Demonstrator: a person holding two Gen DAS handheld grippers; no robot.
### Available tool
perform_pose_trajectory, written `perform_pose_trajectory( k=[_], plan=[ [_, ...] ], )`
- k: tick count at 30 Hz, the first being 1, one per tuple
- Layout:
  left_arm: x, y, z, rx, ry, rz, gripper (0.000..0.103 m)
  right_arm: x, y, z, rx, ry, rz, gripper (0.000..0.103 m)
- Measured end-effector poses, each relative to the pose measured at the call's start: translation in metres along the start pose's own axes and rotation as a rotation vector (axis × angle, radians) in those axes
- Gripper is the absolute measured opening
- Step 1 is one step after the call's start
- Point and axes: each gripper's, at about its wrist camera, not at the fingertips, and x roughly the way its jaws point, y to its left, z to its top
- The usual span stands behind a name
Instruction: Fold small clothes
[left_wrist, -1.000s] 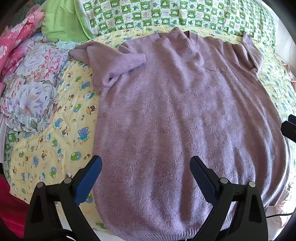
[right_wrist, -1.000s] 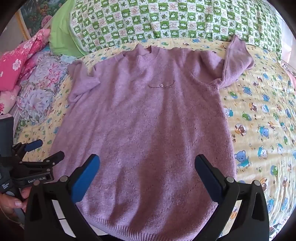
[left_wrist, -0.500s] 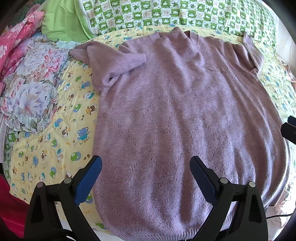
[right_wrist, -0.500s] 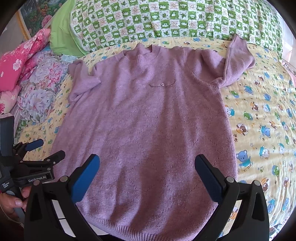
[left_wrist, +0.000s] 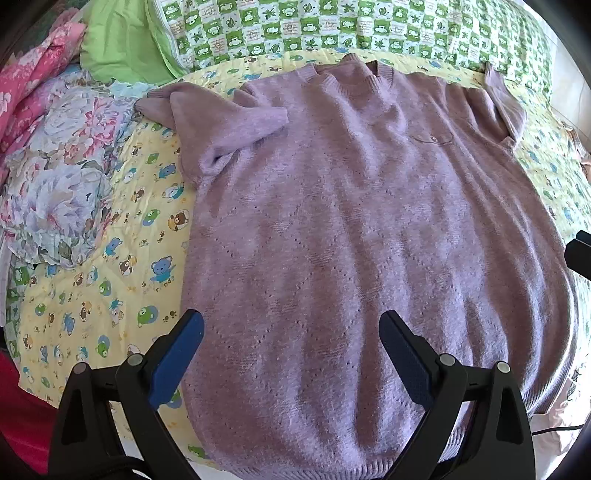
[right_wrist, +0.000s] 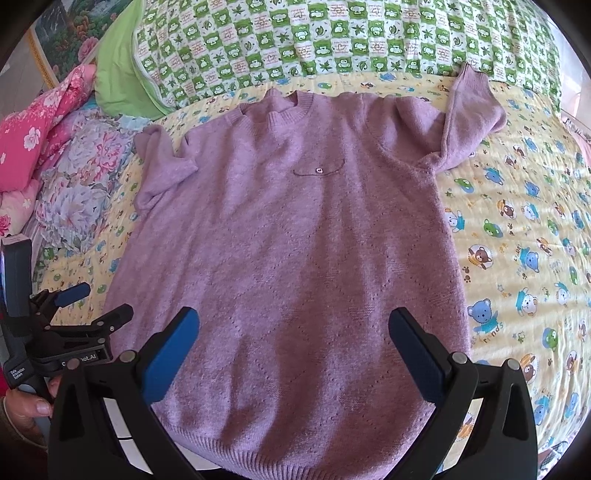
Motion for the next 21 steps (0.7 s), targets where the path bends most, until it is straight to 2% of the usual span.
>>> perform_pose_trajectory(
  k=[9, 16, 21],
  plan=[
    [0.001, -0.003, 0.002, 0.003, 0.008, -0.022, 0.096, -0.001, -0.006, 0.008, 0.016, -0.002, 0.004, 0.102],
    [0.005, -0.005, 0.005, 0.018, 0.009, -0.011, 0.096, -0.001, -0.013, 0.015, 0.035, -0.004, 0.004, 0.102],
    [0.007, -0.006, 0.016, 0.017, 0.008, -0.011, 0.096, -0.001, -0.030, 0.028, 0.071, -0.012, 0.004, 0.102]
  ],
)
